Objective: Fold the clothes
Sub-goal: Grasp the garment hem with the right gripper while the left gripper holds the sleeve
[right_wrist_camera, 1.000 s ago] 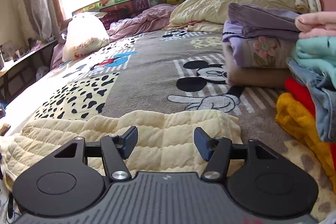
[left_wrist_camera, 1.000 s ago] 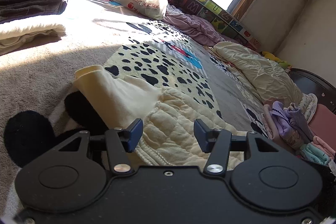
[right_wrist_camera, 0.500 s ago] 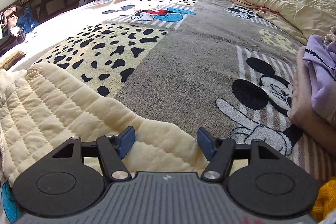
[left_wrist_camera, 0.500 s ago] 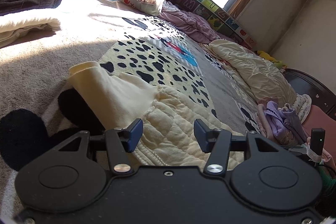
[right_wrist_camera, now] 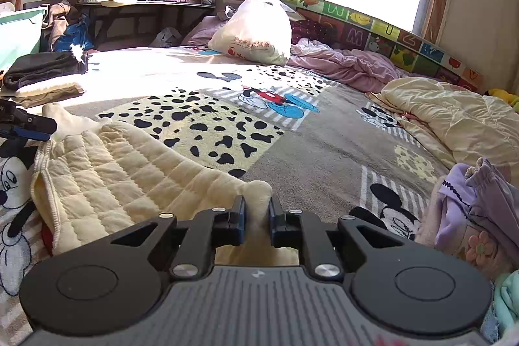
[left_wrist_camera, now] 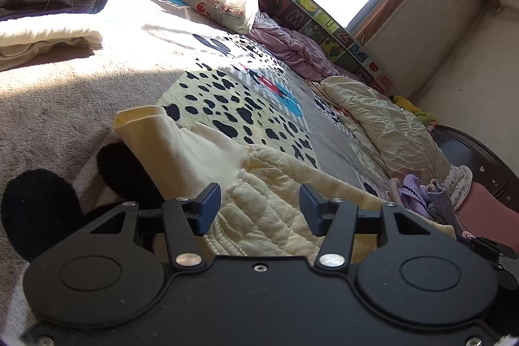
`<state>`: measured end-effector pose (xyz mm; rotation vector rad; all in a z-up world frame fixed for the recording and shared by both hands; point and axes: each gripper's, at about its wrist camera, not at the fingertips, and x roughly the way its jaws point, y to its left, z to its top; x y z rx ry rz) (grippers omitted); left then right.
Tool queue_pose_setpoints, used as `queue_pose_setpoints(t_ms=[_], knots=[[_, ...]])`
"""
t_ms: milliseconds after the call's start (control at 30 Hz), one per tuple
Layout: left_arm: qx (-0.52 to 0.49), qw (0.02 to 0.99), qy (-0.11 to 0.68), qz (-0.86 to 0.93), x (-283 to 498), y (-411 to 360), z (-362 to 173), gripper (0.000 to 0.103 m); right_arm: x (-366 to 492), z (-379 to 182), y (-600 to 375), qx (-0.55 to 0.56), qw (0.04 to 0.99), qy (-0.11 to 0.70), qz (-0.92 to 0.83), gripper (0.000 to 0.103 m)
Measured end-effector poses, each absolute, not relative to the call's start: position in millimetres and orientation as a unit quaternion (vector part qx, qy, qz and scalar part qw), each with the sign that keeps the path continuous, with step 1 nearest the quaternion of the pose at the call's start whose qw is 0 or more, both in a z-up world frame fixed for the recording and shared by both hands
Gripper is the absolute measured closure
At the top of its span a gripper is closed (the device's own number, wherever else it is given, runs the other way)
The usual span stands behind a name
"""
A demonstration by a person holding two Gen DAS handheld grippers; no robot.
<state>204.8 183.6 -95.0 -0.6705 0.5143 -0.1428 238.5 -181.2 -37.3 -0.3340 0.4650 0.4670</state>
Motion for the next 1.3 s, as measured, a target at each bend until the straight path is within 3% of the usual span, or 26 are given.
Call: queue_pose_setpoints(t_ms=[400, 600, 1033, 1067, 1167, 1300], knots=[[-0.439, 0.862, 0.237, -0.093, 189.6, 211.6, -93.1, 0.047, 101.6, -50.5, -132.9, -0.292, 0.882, 0.161, 0.333, 0.087], [-0.478, 0.841, 0.233, -0.1, 179.8, 221.3, -91.4, 0.038, 50.0, -72.3, -102.1, -0.324, 0.848, 0.172, 0.383, 0.087], [-0.516, 0.824, 0.228, -0.054, 152.6, 251.5, -91.3, 0.037, -21.6, -92.8, -97.1, -0.384, 0.801, 0.183, 0.422, 0.087], [-0.512, 0.826, 0.231, -0.049, 149.2, 253.0, -90.6, 0.039, -25.6, -96.0, -97.4, -0.385, 0.798, 0.188, 0.425, 0.087], [-0.455, 0.853, 0.256, -0.024, 134.4, 253.9, -86.6, 0.068, -34.1, -104.0, -98.8, -0.384, 0.793, 0.199, 0.429, 0.087], [-0.386, 0.878, 0.283, 0.019, 112.4, 255.0, -82.4, 0.078, -34.3, -108.3, -99.7, -0.363, 0.803, 0.213, 0.422, 0.087]])
